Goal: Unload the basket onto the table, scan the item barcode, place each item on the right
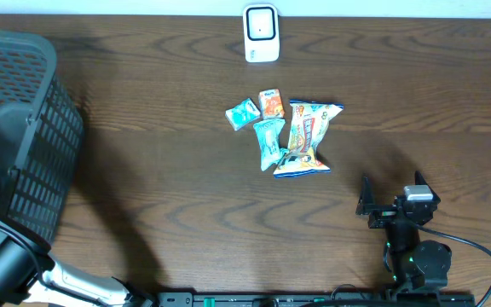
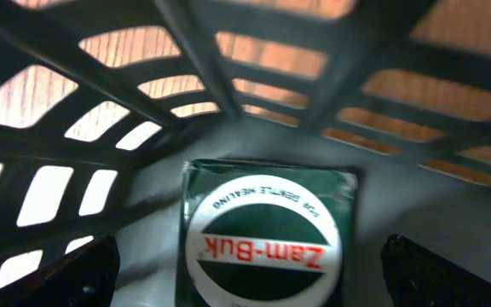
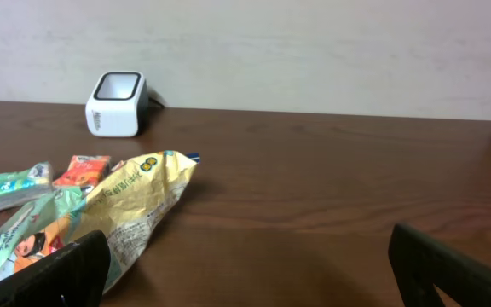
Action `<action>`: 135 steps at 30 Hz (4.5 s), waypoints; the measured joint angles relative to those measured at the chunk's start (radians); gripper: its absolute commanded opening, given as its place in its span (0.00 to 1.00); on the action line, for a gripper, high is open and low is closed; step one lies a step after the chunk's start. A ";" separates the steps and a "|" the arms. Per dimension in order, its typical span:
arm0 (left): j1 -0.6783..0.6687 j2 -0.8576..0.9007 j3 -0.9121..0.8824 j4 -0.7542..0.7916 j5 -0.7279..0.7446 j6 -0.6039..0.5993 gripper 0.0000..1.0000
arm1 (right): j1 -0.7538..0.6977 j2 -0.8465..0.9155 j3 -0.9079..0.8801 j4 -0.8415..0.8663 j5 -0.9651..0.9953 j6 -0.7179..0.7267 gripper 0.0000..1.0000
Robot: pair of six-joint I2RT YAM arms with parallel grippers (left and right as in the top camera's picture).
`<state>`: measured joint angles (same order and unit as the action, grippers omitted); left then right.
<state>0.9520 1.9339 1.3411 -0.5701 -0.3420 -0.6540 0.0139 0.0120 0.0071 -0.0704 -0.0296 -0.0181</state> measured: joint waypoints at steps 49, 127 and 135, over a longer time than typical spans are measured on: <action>0.012 -0.187 0.000 -0.055 0.155 0.072 0.58 | 0.000 0.000 0.000 0.000 0.000 0.000 0.99; -1.065 -0.642 0.004 -0.364 0.220 0.109 0.98 | 0.000 0.000 0.000 0.000 0.000 0.000 0.99; -1.065 -0.645 0.004 -0.424 0.224 0.109 0.98 | 0.000 0.000 0.000 0.000 0.000 0.000 0.99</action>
<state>-0.1127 1.2888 1.3453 -0.9939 -0.1177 -0.5449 0.0139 0.0120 0.0071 -0.0704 -0.0296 -0.0181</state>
